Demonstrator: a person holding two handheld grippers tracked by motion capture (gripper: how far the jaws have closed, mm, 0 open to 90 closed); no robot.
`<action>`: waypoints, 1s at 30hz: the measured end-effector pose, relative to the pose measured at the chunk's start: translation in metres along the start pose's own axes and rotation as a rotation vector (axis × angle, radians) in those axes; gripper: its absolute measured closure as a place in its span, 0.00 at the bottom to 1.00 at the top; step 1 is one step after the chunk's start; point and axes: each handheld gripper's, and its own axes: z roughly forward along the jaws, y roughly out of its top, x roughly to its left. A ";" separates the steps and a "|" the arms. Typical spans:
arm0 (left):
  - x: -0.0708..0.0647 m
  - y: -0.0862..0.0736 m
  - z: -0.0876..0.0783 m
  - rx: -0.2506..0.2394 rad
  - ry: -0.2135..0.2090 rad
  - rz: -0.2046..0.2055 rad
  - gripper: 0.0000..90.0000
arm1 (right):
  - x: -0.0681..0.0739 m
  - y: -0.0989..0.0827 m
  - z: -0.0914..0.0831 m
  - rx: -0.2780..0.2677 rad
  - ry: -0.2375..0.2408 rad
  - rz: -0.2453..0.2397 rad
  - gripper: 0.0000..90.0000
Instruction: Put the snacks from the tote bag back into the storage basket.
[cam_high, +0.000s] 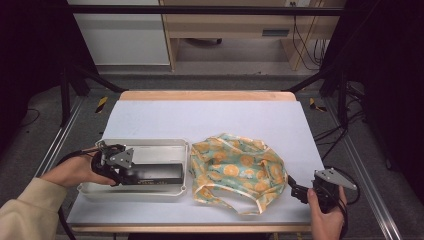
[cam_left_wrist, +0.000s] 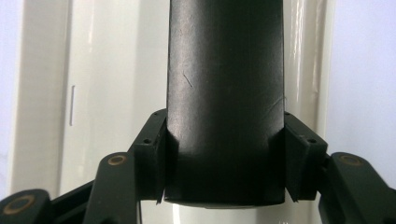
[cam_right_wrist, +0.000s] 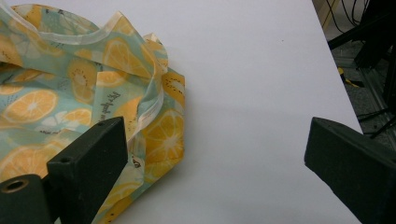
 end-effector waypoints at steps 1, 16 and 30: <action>0.000 0.000 0.001 -0.001 -0.001 0.001 0.48 | 0.000 0.000 0.000 0.001 -0.001 0.001 0.07; -0.002 0.000 0.004 -0.012 -0.020 0.014 0.48 | -0.001 -0.001 0.001 0.014 -0.003 -0.007 0.07; 0.002 -0.003 0.009 -0.023 -0.040 0.008 0.48 | 0.000 -0.001 0.001 0.016 -0.002 -0.009 0.07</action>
